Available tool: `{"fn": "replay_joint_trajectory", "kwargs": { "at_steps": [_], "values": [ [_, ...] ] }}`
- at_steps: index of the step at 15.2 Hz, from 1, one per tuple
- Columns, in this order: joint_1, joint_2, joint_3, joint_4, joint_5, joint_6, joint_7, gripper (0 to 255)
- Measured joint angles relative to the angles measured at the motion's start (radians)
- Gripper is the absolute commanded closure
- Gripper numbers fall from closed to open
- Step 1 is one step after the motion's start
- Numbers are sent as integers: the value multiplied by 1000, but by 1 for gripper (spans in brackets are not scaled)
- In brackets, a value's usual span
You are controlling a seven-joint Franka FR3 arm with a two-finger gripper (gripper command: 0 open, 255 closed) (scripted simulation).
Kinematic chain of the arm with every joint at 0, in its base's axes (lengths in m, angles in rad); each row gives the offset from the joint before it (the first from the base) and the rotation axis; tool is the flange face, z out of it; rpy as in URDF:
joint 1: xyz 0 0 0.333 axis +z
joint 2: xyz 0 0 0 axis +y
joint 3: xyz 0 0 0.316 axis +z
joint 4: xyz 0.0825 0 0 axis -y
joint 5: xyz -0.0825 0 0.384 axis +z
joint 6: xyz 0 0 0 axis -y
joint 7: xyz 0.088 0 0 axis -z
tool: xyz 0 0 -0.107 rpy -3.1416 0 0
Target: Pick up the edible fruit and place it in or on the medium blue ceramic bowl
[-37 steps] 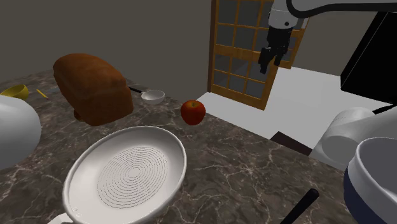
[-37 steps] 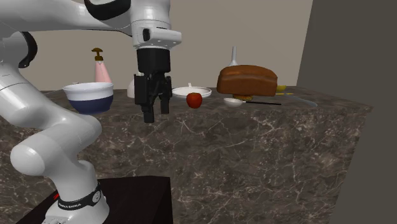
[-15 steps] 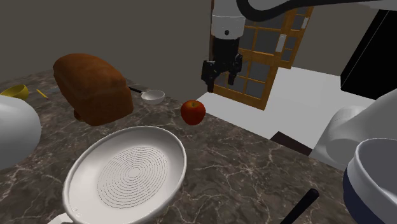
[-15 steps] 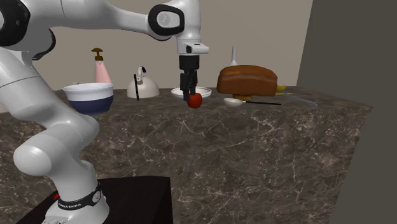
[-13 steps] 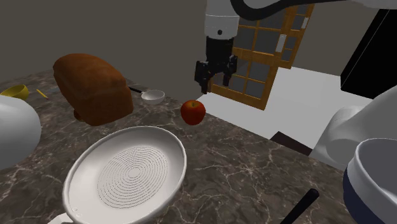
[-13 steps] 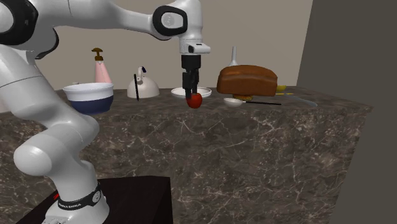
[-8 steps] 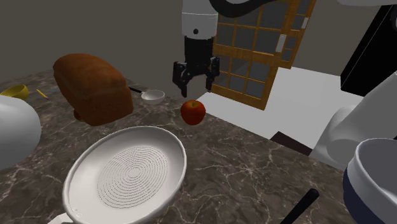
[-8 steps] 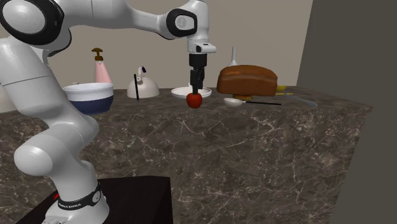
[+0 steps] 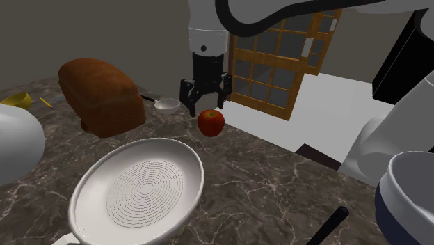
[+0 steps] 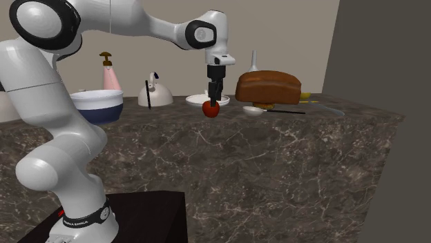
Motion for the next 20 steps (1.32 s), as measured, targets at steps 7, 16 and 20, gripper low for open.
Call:
{"fn": "replay_joint_trajectory", "kwargs": {
  "at_steps": [7, 16, 20],
  "values": [
    [2, 4, 4, -30, 0, 35, 1, 0],
    [1, 3, 3, -30, 0, 35, 0, 255],
    [1, 5, 4, -23, -1, 29, 2, 255]
  ]
}}
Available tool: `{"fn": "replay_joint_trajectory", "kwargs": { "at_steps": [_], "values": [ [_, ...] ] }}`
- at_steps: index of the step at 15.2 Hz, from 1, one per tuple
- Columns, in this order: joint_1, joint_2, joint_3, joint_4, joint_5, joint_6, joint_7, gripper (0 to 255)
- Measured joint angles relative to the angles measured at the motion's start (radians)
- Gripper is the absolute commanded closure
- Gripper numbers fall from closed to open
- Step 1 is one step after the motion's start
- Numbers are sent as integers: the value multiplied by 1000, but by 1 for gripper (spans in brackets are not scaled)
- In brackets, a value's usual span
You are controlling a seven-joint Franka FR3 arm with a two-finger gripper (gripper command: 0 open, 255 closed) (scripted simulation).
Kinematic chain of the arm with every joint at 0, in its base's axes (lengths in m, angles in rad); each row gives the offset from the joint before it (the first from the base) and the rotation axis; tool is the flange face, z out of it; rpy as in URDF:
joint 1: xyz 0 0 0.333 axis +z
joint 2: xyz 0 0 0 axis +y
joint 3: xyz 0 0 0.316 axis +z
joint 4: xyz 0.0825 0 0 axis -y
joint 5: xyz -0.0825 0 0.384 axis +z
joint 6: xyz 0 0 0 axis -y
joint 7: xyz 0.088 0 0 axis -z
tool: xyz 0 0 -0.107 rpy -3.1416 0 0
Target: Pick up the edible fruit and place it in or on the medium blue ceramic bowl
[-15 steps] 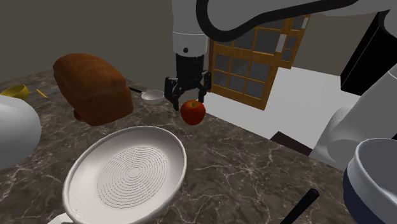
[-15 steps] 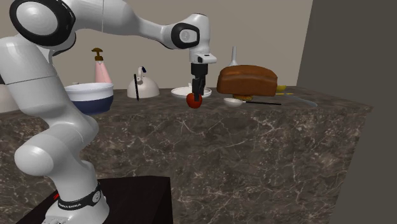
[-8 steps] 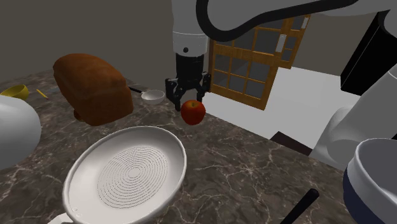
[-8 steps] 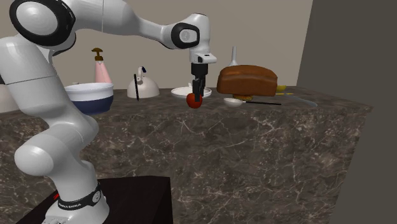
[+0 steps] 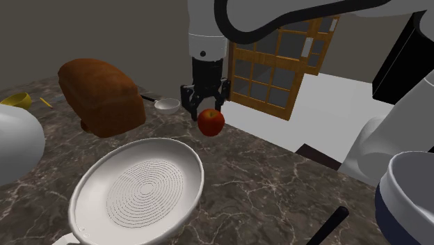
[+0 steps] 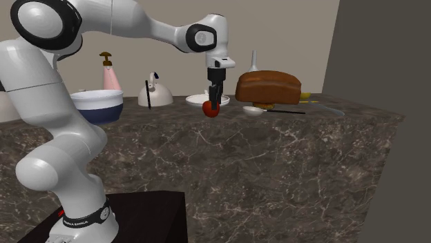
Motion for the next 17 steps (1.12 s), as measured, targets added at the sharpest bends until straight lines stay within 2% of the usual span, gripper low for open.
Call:
{"fn": "replay_joint_trajectory", "kwargs": {
  "at_steps": [17],
  "values": [
    [-5, 36, -2, 258, -21, -226, 29, 255]
  ]
}}
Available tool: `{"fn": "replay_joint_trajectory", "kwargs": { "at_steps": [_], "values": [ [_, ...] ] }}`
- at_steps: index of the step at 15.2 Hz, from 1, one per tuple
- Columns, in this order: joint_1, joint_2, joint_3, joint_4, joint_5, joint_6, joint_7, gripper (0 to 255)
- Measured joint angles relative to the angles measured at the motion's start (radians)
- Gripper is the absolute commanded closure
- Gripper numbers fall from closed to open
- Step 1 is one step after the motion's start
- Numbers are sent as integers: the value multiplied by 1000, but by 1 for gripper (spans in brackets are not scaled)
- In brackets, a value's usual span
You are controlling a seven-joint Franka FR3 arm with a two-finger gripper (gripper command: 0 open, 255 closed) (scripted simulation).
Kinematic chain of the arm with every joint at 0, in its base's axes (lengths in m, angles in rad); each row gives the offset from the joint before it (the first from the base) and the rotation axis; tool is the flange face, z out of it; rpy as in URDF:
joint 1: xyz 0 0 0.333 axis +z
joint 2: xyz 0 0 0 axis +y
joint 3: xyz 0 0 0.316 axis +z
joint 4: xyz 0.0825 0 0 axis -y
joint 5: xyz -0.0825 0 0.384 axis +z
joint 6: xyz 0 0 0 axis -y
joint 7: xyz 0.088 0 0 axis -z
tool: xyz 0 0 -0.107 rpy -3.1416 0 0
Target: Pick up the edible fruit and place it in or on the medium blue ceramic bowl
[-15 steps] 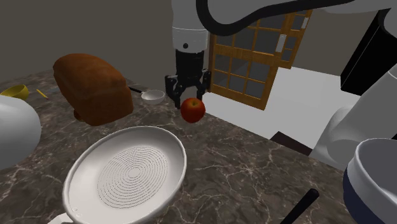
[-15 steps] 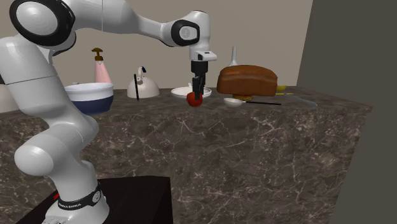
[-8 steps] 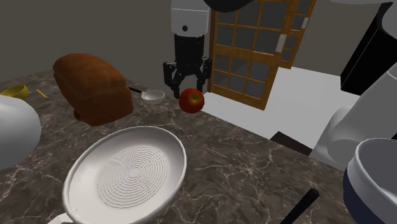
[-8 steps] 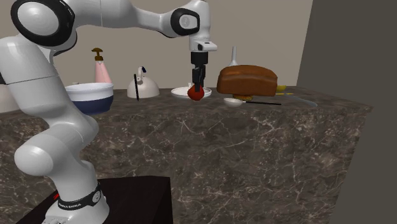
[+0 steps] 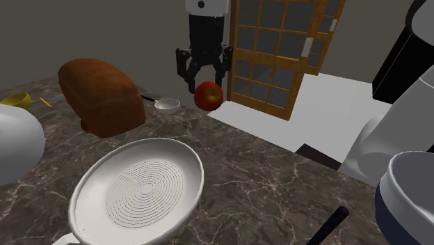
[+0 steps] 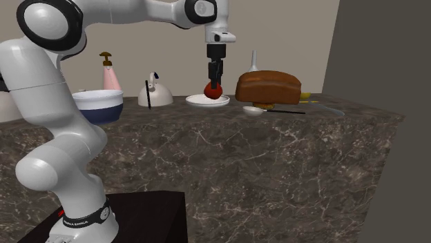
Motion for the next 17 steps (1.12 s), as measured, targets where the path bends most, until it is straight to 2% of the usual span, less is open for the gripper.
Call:
{"fn": "replay_joint_trajectory", "kwargs": {
  "at_steps": [8, 17],
  "values": [
    [0, 46, 7, 153, -21, -111, 21, 255],
    [14, 136, 29, 379, -65, -257, 64, 255]
  ]
}}
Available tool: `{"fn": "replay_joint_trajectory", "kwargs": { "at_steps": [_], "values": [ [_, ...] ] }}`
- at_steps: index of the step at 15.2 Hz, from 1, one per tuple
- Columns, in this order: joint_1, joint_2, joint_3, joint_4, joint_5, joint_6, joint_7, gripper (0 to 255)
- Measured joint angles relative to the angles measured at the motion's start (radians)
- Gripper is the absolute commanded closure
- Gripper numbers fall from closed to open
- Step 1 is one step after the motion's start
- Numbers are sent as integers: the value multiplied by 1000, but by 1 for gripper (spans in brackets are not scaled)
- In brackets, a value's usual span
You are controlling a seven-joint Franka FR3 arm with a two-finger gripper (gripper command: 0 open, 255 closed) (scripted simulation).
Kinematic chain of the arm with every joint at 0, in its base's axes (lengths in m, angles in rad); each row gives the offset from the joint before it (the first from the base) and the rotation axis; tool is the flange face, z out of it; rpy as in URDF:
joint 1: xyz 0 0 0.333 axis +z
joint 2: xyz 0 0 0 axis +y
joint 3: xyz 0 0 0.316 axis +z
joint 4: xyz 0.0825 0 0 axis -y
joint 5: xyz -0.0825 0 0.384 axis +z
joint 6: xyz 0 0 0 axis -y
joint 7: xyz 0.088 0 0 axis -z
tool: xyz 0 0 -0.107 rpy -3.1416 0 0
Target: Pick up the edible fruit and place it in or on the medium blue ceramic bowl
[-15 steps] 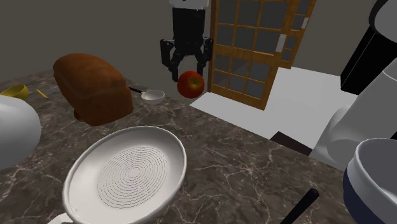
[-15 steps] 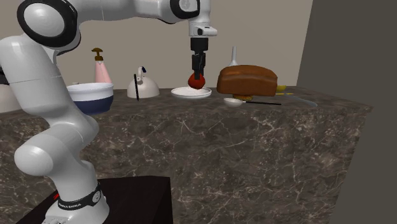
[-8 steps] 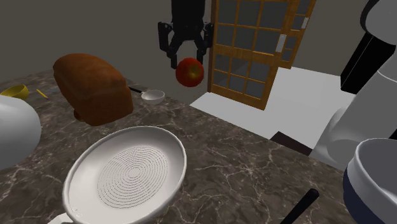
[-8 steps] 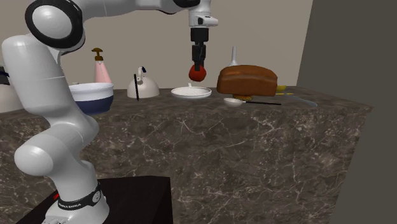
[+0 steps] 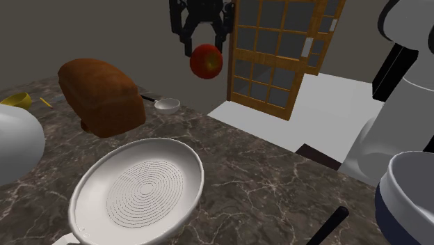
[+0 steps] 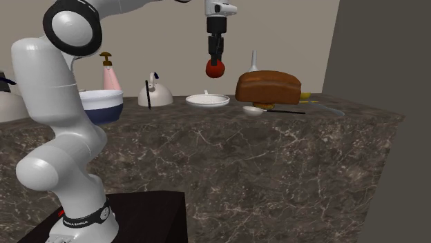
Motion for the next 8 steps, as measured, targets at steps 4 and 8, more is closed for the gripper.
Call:
{"fn": "replay_joint_trajectory", "kwargs": {
  "at_steps": [4, 8],
  "values": [
    [-6, -77, -9, -54, 40, -13, -4, 255],
    [-4, -249, -40, -204, 123, -15, -21, 255]
  ]
}}
